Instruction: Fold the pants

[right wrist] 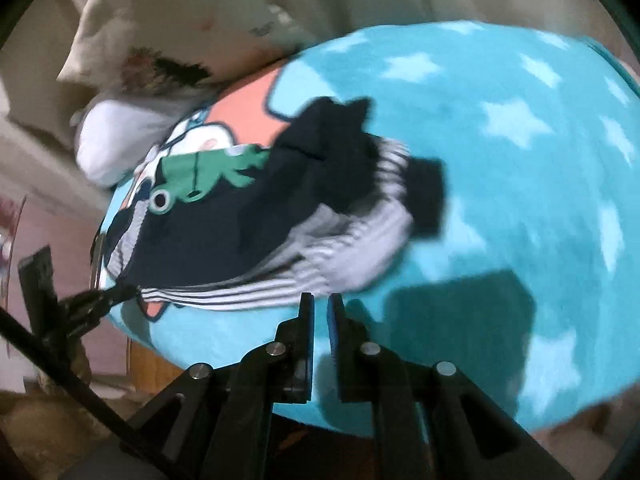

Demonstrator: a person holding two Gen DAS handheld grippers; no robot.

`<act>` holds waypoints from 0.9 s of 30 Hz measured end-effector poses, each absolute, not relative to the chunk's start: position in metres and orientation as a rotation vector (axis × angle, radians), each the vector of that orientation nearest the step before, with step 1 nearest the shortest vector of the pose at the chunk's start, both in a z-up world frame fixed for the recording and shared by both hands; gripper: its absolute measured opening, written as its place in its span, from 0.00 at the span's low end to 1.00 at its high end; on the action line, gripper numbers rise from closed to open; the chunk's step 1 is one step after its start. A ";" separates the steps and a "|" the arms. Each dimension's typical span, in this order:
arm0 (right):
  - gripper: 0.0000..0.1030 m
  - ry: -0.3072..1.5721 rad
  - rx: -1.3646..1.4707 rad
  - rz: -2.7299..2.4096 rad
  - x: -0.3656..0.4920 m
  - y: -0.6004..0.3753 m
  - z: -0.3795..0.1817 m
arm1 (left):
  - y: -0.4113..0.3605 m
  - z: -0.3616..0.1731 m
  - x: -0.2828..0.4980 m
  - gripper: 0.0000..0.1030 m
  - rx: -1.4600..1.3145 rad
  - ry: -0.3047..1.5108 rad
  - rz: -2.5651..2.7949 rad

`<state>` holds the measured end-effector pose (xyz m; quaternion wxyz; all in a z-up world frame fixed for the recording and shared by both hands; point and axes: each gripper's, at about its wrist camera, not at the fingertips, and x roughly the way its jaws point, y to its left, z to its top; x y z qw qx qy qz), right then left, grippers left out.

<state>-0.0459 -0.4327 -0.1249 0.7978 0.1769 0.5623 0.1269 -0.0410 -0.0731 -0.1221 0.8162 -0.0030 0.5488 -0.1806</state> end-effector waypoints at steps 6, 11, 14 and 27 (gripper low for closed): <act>0.47 1.007 0.468 0.183 -0.047 -0.452 -0.083 | -0.054 -0.087 -0.050 0.24 -0.016 1.109 -0.365; 0.61 0.977 0.435 0.143 -0.010 -0.432 -0.085 | -0.039 -0.063 -0.042 0.30 -0.084 1.057 -0.340; 0.41 1.018 0.416 0.110 0.011 -0.427 -0.104 | -0.036 -0.058 -0.034 0.33 -0.137 1.053 -0.328; 0.05 1.052 0.477 -0.022 -0.026 -0.470 -0.111 | -0.009 -0.070 -0.024 0.33 -0.216 1.083 -0.240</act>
